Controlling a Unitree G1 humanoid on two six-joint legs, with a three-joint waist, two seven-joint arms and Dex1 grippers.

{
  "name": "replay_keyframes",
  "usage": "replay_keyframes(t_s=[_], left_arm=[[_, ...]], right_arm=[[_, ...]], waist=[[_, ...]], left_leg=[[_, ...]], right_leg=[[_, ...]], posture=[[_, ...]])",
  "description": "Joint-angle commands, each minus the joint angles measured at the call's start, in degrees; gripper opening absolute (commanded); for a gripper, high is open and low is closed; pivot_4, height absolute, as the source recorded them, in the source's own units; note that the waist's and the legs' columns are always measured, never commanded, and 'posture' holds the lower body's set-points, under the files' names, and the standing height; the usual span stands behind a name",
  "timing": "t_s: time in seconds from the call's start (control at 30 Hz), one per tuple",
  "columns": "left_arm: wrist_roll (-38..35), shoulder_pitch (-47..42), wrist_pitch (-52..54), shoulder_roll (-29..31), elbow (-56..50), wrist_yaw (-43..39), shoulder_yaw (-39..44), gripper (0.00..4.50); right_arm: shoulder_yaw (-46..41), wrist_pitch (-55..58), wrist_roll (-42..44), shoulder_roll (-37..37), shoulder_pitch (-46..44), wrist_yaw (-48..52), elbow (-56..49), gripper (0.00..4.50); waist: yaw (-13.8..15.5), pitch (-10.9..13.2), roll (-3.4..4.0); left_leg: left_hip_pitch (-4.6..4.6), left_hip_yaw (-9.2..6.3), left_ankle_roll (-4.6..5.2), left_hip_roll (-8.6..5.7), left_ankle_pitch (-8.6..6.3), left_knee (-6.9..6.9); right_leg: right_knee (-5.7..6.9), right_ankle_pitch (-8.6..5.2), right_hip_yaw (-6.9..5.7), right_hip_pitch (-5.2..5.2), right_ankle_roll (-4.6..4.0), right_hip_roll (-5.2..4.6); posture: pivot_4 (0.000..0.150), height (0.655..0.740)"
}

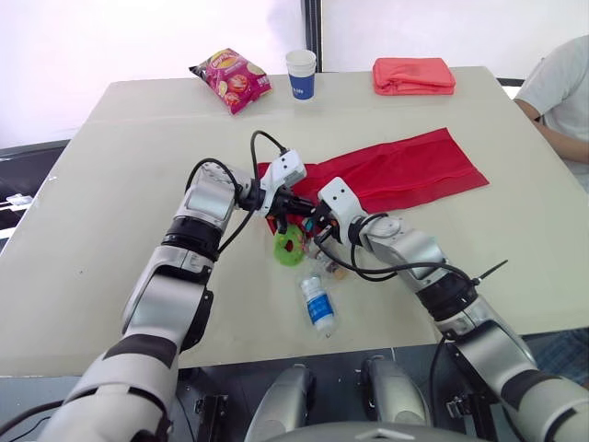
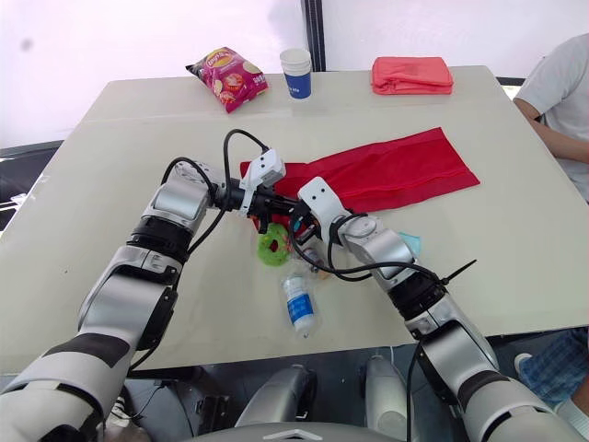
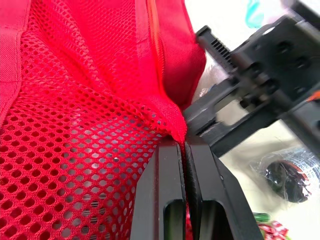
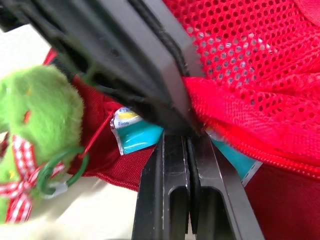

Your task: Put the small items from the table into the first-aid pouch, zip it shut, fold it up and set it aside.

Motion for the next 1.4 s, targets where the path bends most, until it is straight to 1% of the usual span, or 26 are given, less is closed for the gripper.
replay_keyframes(t_s=[0.03,0.13,0.2,0.4,0.6,0.7,0.87,0.97,1.03,1.1,1.17,1.2,1.27,1.3,1.33,1.37,1.4], left_arm=[[-1.25,0.35,-0.32,-1.42,-1.35,-1.95,-0.99,0.00],[-0.97,-0.94,-1.16,-1.41,1.23,-1.60,-0.41,0.00],[-0.86,-1.38,-1.59,-1.47,2.28,-1.60,-0.25,0.00],[-1.39,-2.22,-0.45,-2.16,3.60,-2.29,0.20,0.00],[-2.47,-1.17,3.51,-2.06,1.31,-4.78,0.08,0.00],[-2.69,-0.68,4.24,-1.78,0.50,-5.03,-0.07,0.00],[-2.10,0.50,3.28,-1.13,-0.38,-4.80,-0.63,0.00],[-0.77,1.27,-0.08,-0.59,-0.12,-4.29,-1.45,0.00],[-0.50,1.43,-1.55,-0.54,0.36,-3.71,-1.35,0.00],[0.11,1.65,-3.68,-0.38,0.87,-3.31,-1.62,0.00],[0.12,1.65,-4.79,-0.35,1.28,-3.17,-1.62,0.00],[0.43,1.69,-6.68,-0.11,1.59,-3.04,-1.76,0.00],[0.88,1.80,-10.10,0.37,2.11,-3.00,-1.85,0.00],[0.99,1.77,-11.35,0.64,2.42,-3.06,-1.86,0.00],[1.35,1.77,-13.15,1.04,2.79,-3.15,-1.97,0.00],[2.30,1.83,-17.63,2.17,3.66,-3.51,-2.36,0.00],[3.13,1.76,-21.52,3.22,4.77,-3.89,-2.62,0.00]], right_arm=[[-2.46,-3.09,-0.62,0.08,0.69,2.44,-3.89,0.06],[-4.07,-1.06,3.52,-1.41,5.07,7.76,-13.82,0.06],[-4.32,-0.87,3.16,-1.72,6.10,8.66,-16.06,0.06],[-4.52,-8.02,-1.73,2.54,6.43,4.99,-11.40,0.06],[-0.65,-24.86,-14.12,5.94,3.12,-2.62,6.69,0.06],[-0.49,-31.09,-17.03,6.94,1.67,-4.21,12.82,0.06],[-0.48,-37.45,-20.11,7.80,-0.16,-4.35,20.31,0.06],[-1.48,-38.62,-20.08,6.93,0.59,-2.31,19.07,0.06],[-1.65,-37.18,-17.91,5.14,2.87,3.18,13.16,0.06],[-2.37,-32.85,-14.11,2.74,6.21,9.43,4.05,0.06],[-3.85,-27.44,-10.62,0.55,9.17,13.14,-4.82,0.57],[-5.24,-22.78,-7.69,-1.47,11.09,15.15,-11.55,0.87],[-8.49,-13.05,-1.30,-6.08,14.62,18.66,-24.78,1.77],[-10.20,-9.12,1.47,-7.89,15.78,19.53,-29.71,2.13],[-11.92,-6.08,3.58,-9.48,16.52,19.81,-33.52,2.61],[-15.03,-2.23,7.32,-12.70,17.62,21.09,-38.57,3.12],[-17.81,0.65,10.22,-15.68,18.62,22.14,-42.67,3.73]], waist=[[0.02,0.00,0.00],[0.35,0.00,0.00],[0.13,0.00,0.01],[-0.39,0.00,0.01],[-0.36,-0.01,-0.01],[-0.41,0.00,-0.01],[-0.52,-0.01,-0.01],[-0.53,-0.02,0.00],[-0.33,-0.02,0.00],[-0.15,-0.02,0.00],[-0.13,-0.02,0.00],[-0.15,-0.02,0.00],[0.01,-0.01,0.01],[0.03,-0.01,0.02],[-0.12,-0.01,0.02],[-0.21,-0.01,0.02],[-0.07,-0.01,0.02]], left_leg=[[0.00,0.00,0.00,0.00,0.00,0.00],[-0.03,-0.06,0.00,-0.04,0.00,-0.01],[-0.07,-0.05,0.01,-0.06,-0.01,0.00],[-0.07,0.03,-0.01,0.00,0.00,-0.04],[-0.08,0.09,-0.01,-0.05,0.00,-0.02],[-0.03,0.14,-0.01,-0.03,0.00,-0.02],[-0.01,0.16,-0.02,-0.03,0.00,-0.02],[0.05,0.16,-0.04,0.00,0.01,-0.03],[0.05,0.17,-0.04,-0.01,0.01,-0.02],[0.01,0.14,-0.03,-0.05,0.01,-0.02],[-0.04,0.13,-0.02,-0.07,0.00,-0.02],[-0.07,0.13,-0.02,-0.07,0.00,-0.01],[-0.08,0.12,-0.02,-0.06,0.00,-0.01],[-0.08,0.12,-0.02,-0.06,0.00,-0.01],[-0.08,0.13,-0.02,-0.06,0.00,-0.01],[-0.08,0.15,-0.01,-0.04,0.00,-0.02],[-0.08,0.15,-0.01,-0.01,-0.01,-0.03]], right_leg=[[0.00,0.00,0.00,0.00,0.00,0.00],[-0.04,0.00,-0.08,0.01,0.00,-0.06],[-0.09,0.00,-0.08,0.00,0.00,-0.07],[0.05,0.00,-0.04,-0.13,0.00,-0.03],[0.10,0.00,-0.06,-0.17,0.00,-0.09],[0.13,0.00,-0.04,-0.18,-0.01,-0.08],[0.12,0.00,-0.03,-0.16,-0.01,-0.08],[0.20,-0.01,-0.03,-0.16,-0.01,-0.05],[0.20,-0.01,-0.02,-0.16,-0.01,-0.06],[0.16,-0.01,-0.05,-0.15,-0.01,-0.10],[0.10,-0.01,-0.07,-0.16,-0.01,-0.13],[0.07,-0.01,-0.09,-0.16,-0.01,-0.13],[0.08,-0.01,-0.11,-0.17,-0.01,-0.14],[0.08,-0.01,-0.10,-0.17,-0.01,-0.14],[0.09,-0.01,-0.09,-0.18,-0.01,-0.15],[0.09,-0.01,-0.07,-0.18,-0.01,-0.13],[0.10,-0.01,-0.08,-0.20,0.00,-0.11]], posture=[[0.150,0.7400],[0.150,0.7400],[0.150,0.7400],[0.150,0.7400],[0.150,0.7400],[0.150,0.7400],[0.150,0.7400],[0.150,0.7400],[0.150,0.7400],[0.150,0.7400],[0.150,0.7400],[0.150,0.7400],[0.150,0.7400],[0.150,0.7400],[0.150,0.7400],[0.150,0.7400],[0.150,0.7400]])
